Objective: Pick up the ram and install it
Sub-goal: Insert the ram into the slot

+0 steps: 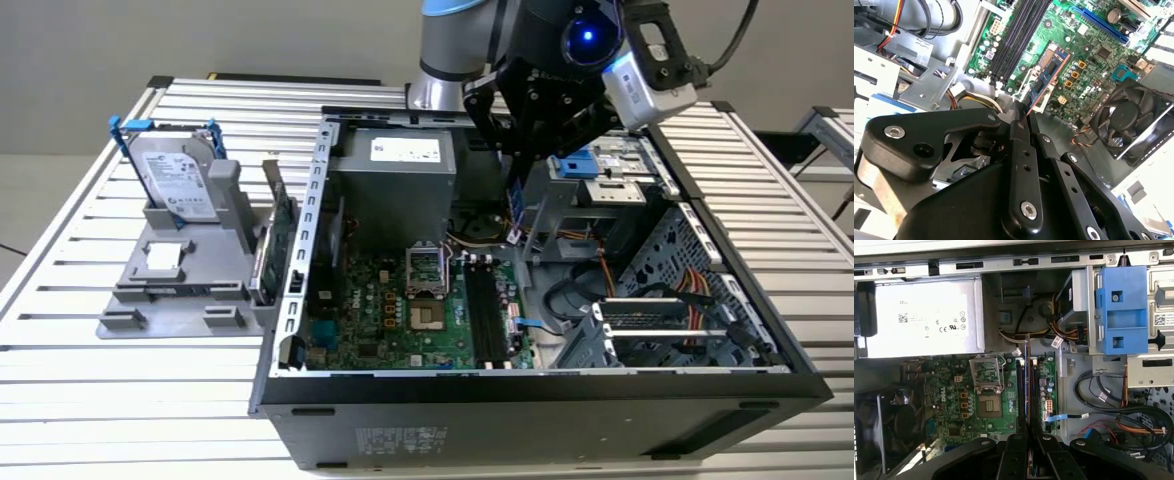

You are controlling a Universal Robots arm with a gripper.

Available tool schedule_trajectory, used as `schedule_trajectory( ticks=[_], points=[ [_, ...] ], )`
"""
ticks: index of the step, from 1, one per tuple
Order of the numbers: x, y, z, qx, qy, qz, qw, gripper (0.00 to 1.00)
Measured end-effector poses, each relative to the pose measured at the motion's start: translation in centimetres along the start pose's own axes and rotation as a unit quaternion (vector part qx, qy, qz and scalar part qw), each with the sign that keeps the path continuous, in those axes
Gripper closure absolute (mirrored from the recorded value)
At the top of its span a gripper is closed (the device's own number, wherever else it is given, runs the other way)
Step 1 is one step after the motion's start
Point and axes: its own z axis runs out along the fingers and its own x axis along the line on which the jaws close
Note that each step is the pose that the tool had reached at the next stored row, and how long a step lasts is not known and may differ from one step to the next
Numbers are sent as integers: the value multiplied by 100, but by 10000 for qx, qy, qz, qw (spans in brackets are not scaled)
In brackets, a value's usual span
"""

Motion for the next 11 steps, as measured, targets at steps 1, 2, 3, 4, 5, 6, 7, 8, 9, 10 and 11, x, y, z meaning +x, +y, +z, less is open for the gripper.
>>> schedule_trajectory(
  ticks=[1,2,3,4,5,6,7,8,9,10,11],
  points=[
    [0,0,0,-1,0,14,10000,100],
    [0,0,0,-2,0,30,10000,100],
    [0,0,0,-2,0,44,10000,100],
    [0,0,0,-3,-1,59,10000,100],
    [0,0,0,-3,-1,73,10000,100],
    [0,0,0,-4,-1,83,10000,100],
    [0,0,0,-4,-1,85,10000,100],
    [0,0,0,-6,-3,85,10000,100],
    [0,0,0,-6,-3,85,10000,100],
    [0,0,0,-5,-4,84,10000,100],
    [0,0,0,-5,-5,81,10000,100]
  ],
)
